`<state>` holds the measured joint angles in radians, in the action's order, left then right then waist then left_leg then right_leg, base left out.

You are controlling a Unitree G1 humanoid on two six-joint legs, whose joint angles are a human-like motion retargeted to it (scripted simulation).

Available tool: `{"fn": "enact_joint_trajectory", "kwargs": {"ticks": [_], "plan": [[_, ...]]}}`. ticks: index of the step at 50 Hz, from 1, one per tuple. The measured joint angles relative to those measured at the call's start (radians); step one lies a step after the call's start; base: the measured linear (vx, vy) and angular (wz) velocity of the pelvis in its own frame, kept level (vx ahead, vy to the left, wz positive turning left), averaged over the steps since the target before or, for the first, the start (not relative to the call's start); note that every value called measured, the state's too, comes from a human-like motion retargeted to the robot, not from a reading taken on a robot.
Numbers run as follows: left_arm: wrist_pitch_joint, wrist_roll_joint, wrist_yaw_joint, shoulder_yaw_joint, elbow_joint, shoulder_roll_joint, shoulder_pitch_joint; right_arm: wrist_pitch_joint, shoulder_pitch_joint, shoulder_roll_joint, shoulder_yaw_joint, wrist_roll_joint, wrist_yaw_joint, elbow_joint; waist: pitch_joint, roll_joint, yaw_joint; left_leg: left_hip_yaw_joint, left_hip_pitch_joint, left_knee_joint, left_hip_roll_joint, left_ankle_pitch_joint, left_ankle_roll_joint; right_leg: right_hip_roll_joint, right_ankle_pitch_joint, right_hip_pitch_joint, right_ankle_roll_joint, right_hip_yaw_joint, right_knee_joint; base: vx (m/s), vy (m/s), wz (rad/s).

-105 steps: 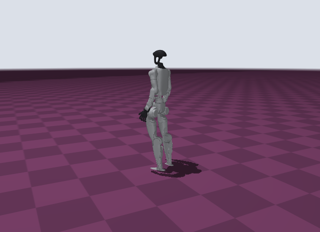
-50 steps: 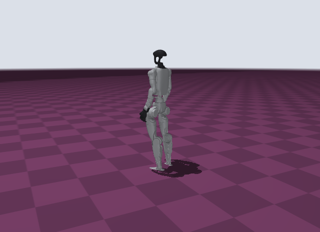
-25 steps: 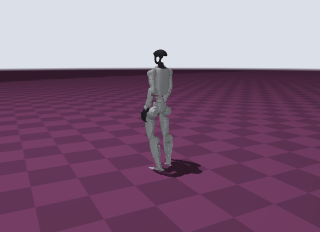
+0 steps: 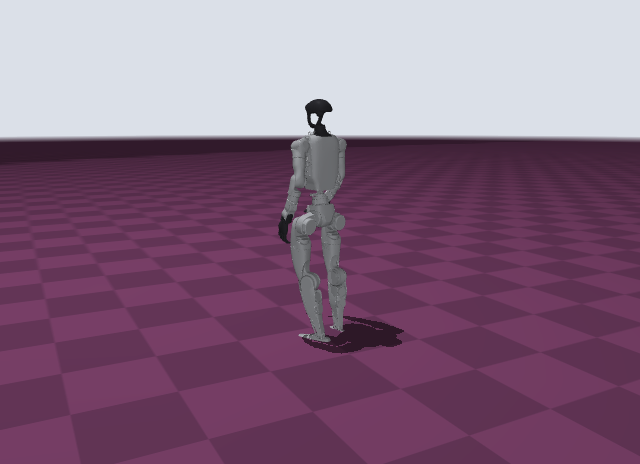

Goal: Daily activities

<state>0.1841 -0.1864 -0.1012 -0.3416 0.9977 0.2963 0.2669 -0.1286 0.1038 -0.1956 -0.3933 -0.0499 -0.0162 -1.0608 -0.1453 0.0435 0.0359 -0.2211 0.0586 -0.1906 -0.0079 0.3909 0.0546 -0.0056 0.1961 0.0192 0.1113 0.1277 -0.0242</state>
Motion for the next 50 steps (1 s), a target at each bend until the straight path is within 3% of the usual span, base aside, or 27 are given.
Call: {"fn": "enact_joint_trajectory", "kwargs": {"ticks": [35,38,43,50], "plan": [[0.053,-0.073,0.115,-0.053,-0.16,0.057,0.099,-0.028,0.017,0.026,-0.081,-0.06,0.066,0.044,-0.034,0.039,0.013,-0.057,0.032,-0.097,0.027,0.05,0.006,0.018,0.013,0.043,0.023,-0.075,0.035,0.0,0.0,-0.02],[0.068,-0.066,0.114,-0.059,-0.237,0.072,0.085,-0.027,0.013,0.031,-0.091,-0.073,0.053,0.041,-0.039,0.05,0.009,-0.059,0.035,-0.105,0.029,0.053,0.007,0.019,0.017,0.046,0.025,-0.08,0.039,0.0,0.0,0.0],[0.1,-0.048,0.12,-0.057,-0.521,0.069,-0.131,-0.022,-0.004,0.036,-0.107,-0.092,0.033,0.039,-0.053,0.066,0.003,-0.061,0.038,-0.12,0.031,0.058,0.008,0.021,0.019,0.049,0.029,-0.09,0.042,0.0,0.0,0.0],[0.122,-0.024,0.147,-0.034,-0.733,0.154,-0.2,-0.01,0.001,0.032,-0.105,-0.108,0.024,0.046,-0.049,0.072,-0.009,-0.064,0.041,-0.143,0.038,0.066,0.008,0.027,0.015,0.047,0.035,-0.103,0.041,0.0,0.0,0.0]]}}
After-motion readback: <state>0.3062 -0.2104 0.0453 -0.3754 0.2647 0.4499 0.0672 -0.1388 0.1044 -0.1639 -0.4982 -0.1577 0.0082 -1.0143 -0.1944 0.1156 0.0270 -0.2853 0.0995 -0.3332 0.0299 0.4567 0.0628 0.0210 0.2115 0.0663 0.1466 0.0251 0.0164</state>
